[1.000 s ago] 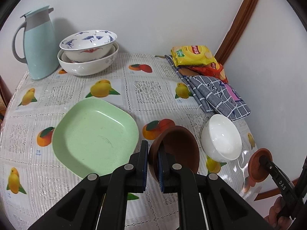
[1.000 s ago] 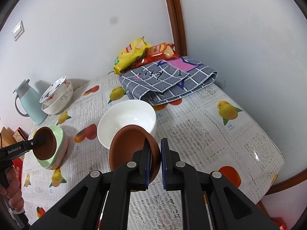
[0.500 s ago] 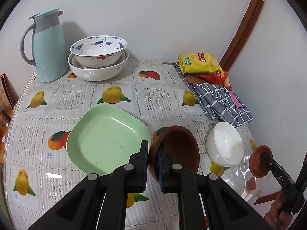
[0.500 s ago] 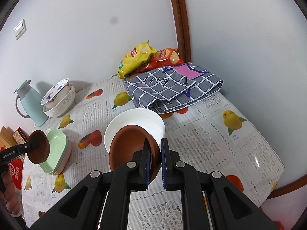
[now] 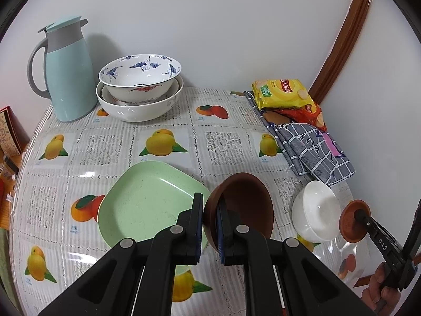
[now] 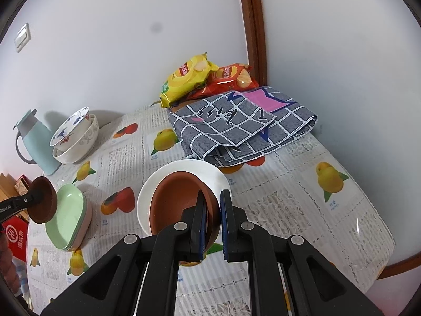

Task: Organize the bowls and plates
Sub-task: 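Lower the right gripper's clay bowl into the white bowl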

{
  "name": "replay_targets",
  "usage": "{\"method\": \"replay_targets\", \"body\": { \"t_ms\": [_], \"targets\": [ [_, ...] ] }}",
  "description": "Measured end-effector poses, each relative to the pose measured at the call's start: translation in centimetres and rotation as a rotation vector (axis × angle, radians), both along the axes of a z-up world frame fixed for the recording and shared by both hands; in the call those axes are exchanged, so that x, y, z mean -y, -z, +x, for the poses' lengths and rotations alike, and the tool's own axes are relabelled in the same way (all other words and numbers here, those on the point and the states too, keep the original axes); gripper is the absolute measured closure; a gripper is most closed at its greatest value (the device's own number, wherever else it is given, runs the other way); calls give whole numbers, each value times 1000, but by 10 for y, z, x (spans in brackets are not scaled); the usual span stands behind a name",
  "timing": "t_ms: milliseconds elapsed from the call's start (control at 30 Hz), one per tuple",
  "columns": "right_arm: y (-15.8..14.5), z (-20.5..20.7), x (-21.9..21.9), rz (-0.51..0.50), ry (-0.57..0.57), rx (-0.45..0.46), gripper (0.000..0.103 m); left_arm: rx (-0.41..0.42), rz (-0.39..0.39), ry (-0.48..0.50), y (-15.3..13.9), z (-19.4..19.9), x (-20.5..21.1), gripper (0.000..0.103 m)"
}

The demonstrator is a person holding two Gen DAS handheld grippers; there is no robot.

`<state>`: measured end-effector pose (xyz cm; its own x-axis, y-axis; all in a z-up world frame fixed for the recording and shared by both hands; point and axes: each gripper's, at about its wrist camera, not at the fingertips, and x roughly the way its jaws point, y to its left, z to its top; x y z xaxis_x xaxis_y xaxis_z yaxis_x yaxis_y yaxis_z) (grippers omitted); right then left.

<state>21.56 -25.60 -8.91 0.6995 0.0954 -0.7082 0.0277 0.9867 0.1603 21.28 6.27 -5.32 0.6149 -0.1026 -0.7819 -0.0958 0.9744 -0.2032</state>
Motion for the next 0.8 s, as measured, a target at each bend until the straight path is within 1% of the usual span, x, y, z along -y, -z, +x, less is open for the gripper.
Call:
{"method": "replay_targets", "body": {
  "t_ms": [267, 500, 800],
  "targets": [
    [20, 18, -9, -23, -30, -42, 93, -29, -14, 6, 15, 12, 4, 94],
    [33, 32, -12, -22, -36, -69, 93, -41, -15, 23, 21, 22, 9, 94],
    [52, 51, -20, -51, -53, -112, 93, -69, -22, 34, 36, 35, 14, 94]
  ]
}}
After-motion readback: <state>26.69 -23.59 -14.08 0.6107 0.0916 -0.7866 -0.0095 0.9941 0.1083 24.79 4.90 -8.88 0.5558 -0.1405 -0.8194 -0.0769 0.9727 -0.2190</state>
